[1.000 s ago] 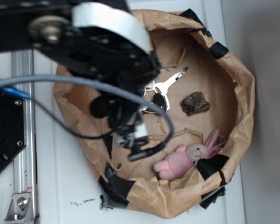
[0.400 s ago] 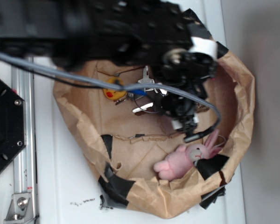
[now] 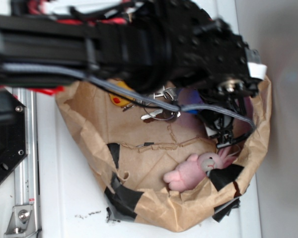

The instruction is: Grab the rock.

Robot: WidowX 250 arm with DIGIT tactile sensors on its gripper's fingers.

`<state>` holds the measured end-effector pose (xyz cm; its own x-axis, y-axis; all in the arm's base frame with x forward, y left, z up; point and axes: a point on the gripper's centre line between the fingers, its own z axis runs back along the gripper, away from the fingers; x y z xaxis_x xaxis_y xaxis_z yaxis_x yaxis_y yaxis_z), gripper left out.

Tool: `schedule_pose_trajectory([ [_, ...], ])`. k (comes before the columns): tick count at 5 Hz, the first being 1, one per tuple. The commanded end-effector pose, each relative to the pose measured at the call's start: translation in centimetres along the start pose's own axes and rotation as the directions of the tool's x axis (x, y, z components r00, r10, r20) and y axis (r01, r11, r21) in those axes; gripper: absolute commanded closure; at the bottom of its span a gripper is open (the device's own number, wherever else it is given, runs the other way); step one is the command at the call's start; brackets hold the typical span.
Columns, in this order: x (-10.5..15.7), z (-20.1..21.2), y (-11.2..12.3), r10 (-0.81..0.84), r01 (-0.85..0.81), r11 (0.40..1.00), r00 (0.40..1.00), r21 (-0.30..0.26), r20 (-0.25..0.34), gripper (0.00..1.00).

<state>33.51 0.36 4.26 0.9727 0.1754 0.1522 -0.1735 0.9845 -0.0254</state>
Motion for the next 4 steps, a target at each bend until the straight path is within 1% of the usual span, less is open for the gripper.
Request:
schedule_pose_trajectory([
  [1, -0.6, 2.0, -1.4, -0.038, 0.038, 0.999, 0.998, -0.002, 0.041, 1.0],
  [2, -0.9, 3.3, -1.2, -0.046, 0.046, 0.999, 0.997, 0.008, 0.056, 1.0],
  [3, -1.3, 8.5, -1.1, -0.102, 0.107, 0.994, 0.987, -0.03, 0.122, 1.0],
  [4, -1.9, 13.6, -1.0, -0.117, 0.128, 0.99, 0.983, -0.066, 0.144, 1.0],
])
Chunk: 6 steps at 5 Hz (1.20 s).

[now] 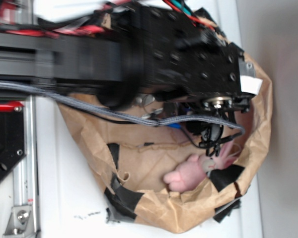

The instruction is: Grab the rock.

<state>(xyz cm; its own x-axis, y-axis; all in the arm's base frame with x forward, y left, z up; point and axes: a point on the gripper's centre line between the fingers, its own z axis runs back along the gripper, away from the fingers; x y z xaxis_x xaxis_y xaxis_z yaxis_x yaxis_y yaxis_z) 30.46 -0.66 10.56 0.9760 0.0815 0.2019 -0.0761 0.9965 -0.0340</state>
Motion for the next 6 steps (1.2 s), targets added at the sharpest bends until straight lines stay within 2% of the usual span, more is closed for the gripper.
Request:
schedule_pose_trajectory([
  [1, 1.1, 9.7, -0.6, -0.027, 0.036, 0.996, 0.994, -0.086, 0.103, 1.0],
  [2, 1.2, 8.8, 0.1, -0.027, 0.035, 0.996, 0.994, -0.081, 0.107, 0.0],
  [3, 1.2, 4.4, 0.4, -0.124, 0.13, 0.989, 0.989, -0.067, 0.085, 0.0],
  [4, 0.0, 0.0, -0.2, -0.251, 0.255, 0.963, 0.966, -0.086, 0.055, 0.0],
  [5, -1.3, -3.1, -1.0, -0.307, 0.307, 0.948, 0.952, -0.084, 0.017, 0.0],
  [6, -1.5, -4.8, -1.3, -0.323, 0.322, 0.944, 0.946, -0.071, -0.008, 0.0],
])
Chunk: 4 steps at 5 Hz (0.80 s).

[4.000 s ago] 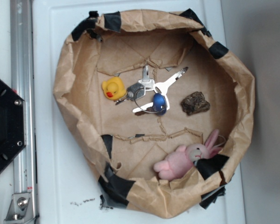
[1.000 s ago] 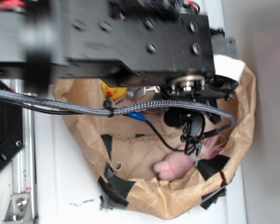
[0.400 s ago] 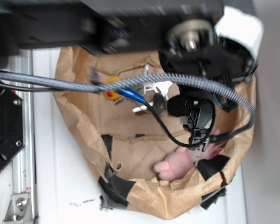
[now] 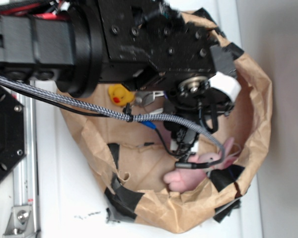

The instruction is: Grab the rock.

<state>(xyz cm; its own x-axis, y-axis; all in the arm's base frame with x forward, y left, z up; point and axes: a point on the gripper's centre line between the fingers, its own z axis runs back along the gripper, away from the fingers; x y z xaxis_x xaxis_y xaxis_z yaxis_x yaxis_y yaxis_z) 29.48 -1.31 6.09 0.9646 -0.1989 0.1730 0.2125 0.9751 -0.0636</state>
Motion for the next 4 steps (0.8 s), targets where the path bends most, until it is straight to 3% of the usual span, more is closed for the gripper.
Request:
schedule_pose_trajectory([
  [1, 0.8, -2.7, -0.3, -0.05, 0.051, 0.997, 0.999, 0.057, -0.014, 0.0],
  [2, 1.2, -3.4, 0.7, -0.034, 0.037, 0.996, 0.999, 0.081, -0.038, 0.0],
  [3, 1.8, -3.0, 1.8, -0.012, 0.016, 0.994, 0.999, 0.104, -0.035, 0.19],
  [4, 2.3, -1.8, 2.2, -0.001, 0.004, 0.993, 1.0, 0.118, -0.021, 1.0],
])
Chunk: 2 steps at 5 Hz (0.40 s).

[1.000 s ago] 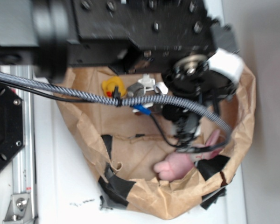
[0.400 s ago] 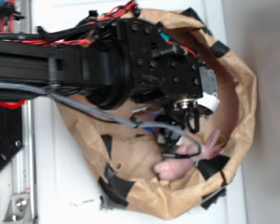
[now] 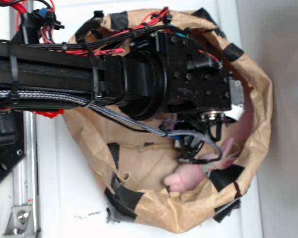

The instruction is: Grab the rock.

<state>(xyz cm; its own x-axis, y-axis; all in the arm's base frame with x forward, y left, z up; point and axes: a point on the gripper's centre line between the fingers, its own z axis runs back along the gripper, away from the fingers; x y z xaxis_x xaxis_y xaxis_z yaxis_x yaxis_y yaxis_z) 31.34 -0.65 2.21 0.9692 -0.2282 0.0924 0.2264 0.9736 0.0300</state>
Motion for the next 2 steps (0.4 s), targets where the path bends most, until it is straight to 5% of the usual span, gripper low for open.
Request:
schedule_pose_trajectory([
  [1, 1.6, 6.3, 1.0, 0.034, -0.04, 0.998, 0.992, 0.043, 0.122, 1.0],
  [2, 1.8, 11.3, 0.6, 0.072, -0.074, 0.997, 0.99, 0.008, 0.125, 1.0],
])
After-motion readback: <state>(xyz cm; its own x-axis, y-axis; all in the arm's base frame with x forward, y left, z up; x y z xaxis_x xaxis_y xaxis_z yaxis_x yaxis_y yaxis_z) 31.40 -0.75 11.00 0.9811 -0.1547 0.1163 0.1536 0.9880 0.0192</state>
